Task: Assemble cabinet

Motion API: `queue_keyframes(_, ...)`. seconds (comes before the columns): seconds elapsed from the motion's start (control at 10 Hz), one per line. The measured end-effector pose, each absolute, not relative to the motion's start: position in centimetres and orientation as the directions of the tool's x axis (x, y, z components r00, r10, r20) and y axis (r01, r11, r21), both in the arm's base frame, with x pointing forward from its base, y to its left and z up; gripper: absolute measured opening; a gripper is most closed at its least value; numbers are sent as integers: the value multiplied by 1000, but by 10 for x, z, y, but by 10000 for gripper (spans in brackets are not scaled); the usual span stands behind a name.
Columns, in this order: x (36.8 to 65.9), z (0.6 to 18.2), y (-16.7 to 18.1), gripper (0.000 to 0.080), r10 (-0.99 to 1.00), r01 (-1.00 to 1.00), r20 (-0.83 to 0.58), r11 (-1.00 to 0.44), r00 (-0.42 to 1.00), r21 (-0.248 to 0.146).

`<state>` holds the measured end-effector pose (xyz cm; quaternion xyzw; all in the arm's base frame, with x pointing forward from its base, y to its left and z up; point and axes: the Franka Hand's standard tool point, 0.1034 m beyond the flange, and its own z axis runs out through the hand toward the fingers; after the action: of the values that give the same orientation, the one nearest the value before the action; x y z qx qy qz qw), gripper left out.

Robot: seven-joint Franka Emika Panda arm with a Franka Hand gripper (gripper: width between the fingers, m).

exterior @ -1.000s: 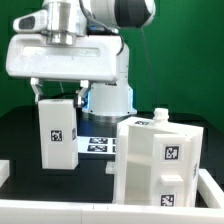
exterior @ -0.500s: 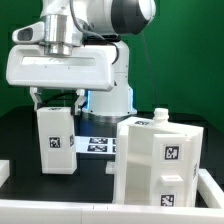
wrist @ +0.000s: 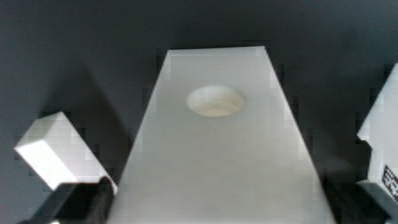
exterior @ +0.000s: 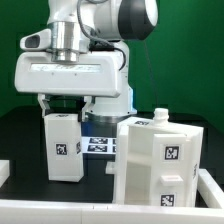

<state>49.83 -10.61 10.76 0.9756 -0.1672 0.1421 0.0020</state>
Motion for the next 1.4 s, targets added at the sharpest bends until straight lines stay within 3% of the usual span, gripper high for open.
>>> queue_keyframes(0.3,498,108,-107,600,-325,-326,278,-944,904,-43)
queue_keyframes(0.4,498,108,-107,760,-325,-326,278,-944,904,-43)
queue_keyframes(0.5,498,108,-107,787,-325,-326,278,-944,904,-43)
queue_keyframes(0.7,496,106,-104,797,-333,-330,241,-942,912,-57)
queue_keyframes(0.8,503,114,-99,797,-348,-336,161,-937,924,-95)
queue_keyframes(0.9,518,127,-104,796,-354,-339,166,-934,921,-109)
queue_keyframes(1.1,525,132,-110,796,-348,-342,9,-927,938,-152)
queue_keyframes(1.3,528,123,-126,796,-329,-348,-135,-924,935,-157)
queue_keyframes(1.4,523,126,-124,796,-320,-368,-266,-916,909,-157)
